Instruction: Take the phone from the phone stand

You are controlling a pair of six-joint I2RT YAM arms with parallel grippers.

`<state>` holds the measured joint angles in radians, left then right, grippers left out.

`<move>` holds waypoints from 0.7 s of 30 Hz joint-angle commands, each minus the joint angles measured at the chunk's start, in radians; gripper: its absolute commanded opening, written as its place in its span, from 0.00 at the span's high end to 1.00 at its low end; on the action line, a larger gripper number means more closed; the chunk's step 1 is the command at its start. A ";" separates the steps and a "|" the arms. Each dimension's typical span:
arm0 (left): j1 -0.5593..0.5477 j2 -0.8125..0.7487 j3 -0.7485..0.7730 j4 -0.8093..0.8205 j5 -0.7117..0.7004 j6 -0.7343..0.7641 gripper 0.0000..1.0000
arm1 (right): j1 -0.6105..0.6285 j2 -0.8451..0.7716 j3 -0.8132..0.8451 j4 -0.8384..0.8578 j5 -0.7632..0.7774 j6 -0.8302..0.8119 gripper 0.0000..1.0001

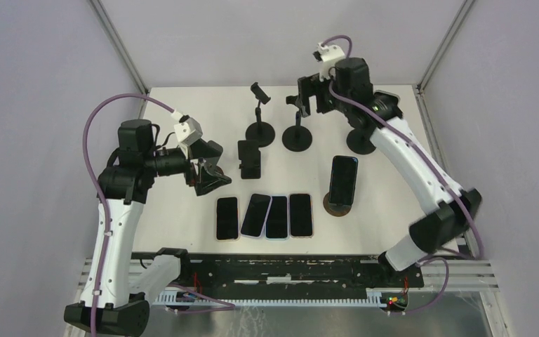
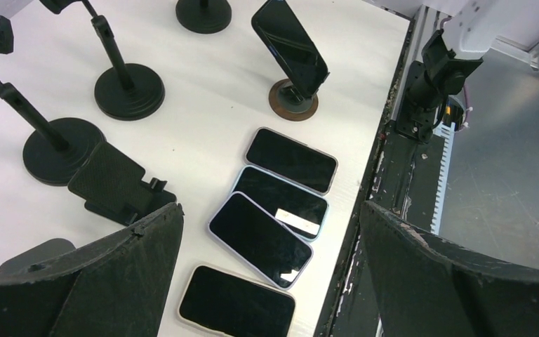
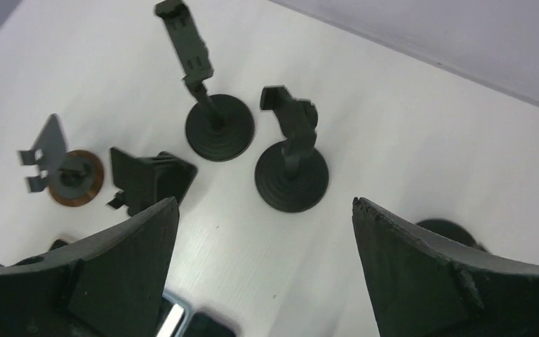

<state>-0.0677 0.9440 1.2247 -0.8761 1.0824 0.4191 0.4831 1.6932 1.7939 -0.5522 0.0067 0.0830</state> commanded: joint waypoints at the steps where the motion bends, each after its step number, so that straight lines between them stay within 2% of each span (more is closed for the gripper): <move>1: 0.003 -0.023 0.049 -0.021 -0.039 -0.018 0.00 | 0.013 -0.298 -0.253 0.046 -0.034 0.156 0.02; 6: 0.003 -0.035 0.056 -0.027 -0.047 -0.031 0.00 | 0.015 -0.573 -0.587 -0.018 -0.013 0.230 0.02; 12: 0.003 -0.035 0.062 -0.026 -0.048 -0.050 0.00 | 0.014 -0.792 -0.826 -0.136 0.131 0.264 0.02; 15: 0.003 -0.037 0.064 -0.026 -0.048 -0.058 0.00 | 0.012 -0.860 -0.941 -0.124 0.186 0.298 0.02; 19: 0.003 -0.039 0.071 -0.031 -0.034 -0.066 0.00 | 0.005 -0.867 -1.077 -0.071 0.272 0.314 0.02; 21: 0.003 -0.040 0.075 -0.040 -0.033 -0.057 0.00 | -0.005 -0.865 -1.130 0.002 0.243 0.308 0.02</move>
<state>-0.0677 0.9195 1.2518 -0.8936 1.0447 0.4015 0.4923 0.8261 0.7376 -0.6476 0.1818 0.3603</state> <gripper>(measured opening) 0.996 0.979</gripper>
